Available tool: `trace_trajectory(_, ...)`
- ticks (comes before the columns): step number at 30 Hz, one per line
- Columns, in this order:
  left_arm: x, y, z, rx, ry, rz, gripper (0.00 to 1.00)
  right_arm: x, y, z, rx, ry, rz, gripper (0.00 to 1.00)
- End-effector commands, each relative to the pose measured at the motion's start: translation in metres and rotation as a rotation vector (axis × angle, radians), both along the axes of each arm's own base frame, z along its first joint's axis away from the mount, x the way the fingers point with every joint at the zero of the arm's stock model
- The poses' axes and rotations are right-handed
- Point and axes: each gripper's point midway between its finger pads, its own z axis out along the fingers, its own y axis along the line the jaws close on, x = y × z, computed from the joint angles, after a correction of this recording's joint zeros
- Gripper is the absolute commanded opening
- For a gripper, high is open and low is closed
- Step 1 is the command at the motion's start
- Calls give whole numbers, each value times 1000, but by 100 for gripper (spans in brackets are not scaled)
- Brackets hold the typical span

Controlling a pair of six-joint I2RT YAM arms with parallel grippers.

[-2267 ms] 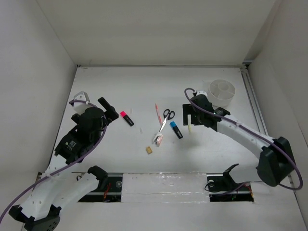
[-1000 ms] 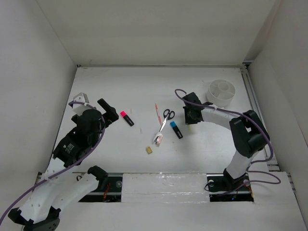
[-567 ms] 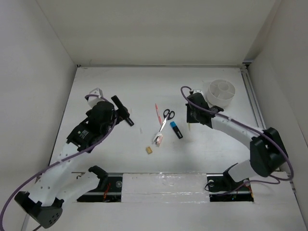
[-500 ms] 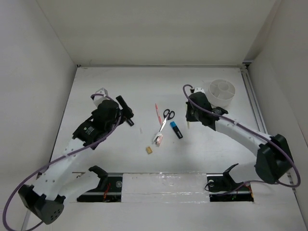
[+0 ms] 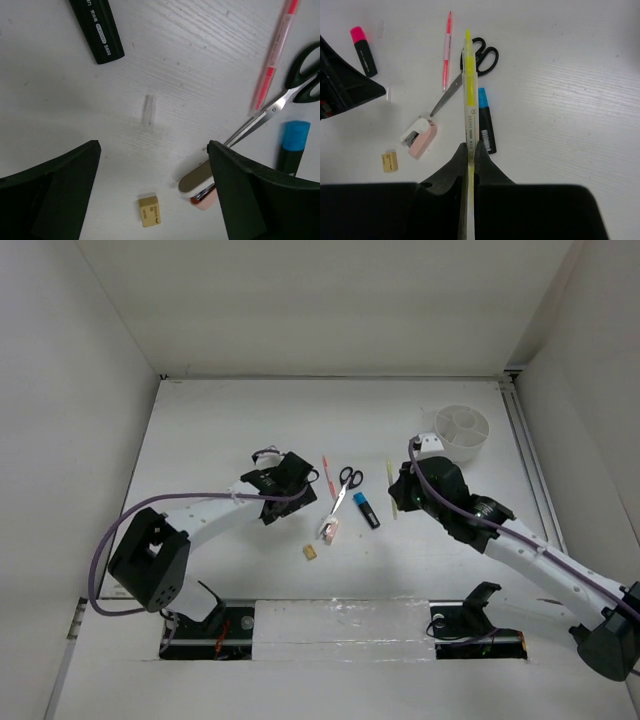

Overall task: Sort the stationery into containers
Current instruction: Pick up the pen from the center of the board, then close the pen cap on the pen.

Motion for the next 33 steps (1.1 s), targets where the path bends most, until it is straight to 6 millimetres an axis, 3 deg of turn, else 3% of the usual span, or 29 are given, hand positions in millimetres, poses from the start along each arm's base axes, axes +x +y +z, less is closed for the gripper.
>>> trace_trajectory(1,19,-8,14,-40,-59,60,78,1,2,18,50,-66,6,0)
trace_trajectory(2,20,-9,6,-29,-46,60,68,-1,4,18,50,-65,15,0)
trace_trajectory(5,25,-11,-5,10,-15,64,68,-6,5,16,67,-57,29,0)
trace_trajectory(11,24,-8,-21,66,31,59,56,-11,7,9,77,-49,42,0)
trace_trajectory(14,25,-5,-27,92,35,66,55,-13,11,6,81,-46,59,0)
trace_trajectory(21,20,-2,-35,109,56,46,42,-14,13,11,103,-53,63,0)
trace_trajectory(28,13,1,-52,133,102,41,40,-16,12,12,117,-56,59,0)
trace_trajectory(33,6,4,-60,140,129,48,32,-17,11,18,136,-66,55,0)
